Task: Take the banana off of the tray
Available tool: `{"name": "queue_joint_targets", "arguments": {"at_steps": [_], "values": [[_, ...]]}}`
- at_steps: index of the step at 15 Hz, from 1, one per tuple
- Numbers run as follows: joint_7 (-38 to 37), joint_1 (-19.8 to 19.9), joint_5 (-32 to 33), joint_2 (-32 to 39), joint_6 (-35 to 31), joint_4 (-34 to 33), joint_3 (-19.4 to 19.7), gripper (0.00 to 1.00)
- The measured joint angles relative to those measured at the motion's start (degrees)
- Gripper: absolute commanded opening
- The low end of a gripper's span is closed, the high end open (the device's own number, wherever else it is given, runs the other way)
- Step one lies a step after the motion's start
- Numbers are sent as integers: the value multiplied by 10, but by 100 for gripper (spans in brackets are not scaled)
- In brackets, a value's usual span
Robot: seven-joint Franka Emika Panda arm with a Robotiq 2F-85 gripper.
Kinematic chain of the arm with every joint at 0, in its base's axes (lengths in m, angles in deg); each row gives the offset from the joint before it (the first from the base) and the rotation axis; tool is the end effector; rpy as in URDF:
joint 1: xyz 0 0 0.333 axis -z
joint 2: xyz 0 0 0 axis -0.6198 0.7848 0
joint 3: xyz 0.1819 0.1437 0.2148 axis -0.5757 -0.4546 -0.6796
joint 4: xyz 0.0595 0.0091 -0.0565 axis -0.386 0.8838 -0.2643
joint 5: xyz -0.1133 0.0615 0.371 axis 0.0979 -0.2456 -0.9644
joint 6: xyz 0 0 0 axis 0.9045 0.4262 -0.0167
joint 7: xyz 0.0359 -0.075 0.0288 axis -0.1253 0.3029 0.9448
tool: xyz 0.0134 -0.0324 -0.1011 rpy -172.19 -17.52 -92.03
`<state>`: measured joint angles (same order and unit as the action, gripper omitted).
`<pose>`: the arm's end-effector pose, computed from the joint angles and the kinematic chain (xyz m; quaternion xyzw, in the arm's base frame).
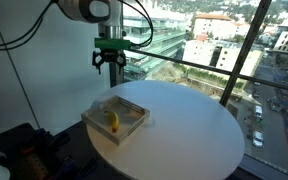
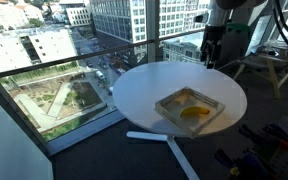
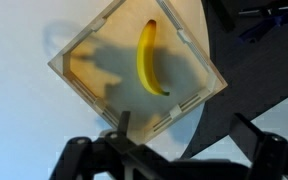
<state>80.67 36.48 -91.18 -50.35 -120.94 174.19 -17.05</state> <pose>0.5080 -0.0180 0.3827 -0.9043 -0.4261 0.0011 0.0270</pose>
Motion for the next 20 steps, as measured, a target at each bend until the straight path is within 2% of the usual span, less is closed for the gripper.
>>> {"name": "queue_joint_targets", "arguments": {"at_steps": [5,20], "values": [[0,1,0,7,-12,18,-2,100],[0,1,0,10,-13,19,-7,100]]}}
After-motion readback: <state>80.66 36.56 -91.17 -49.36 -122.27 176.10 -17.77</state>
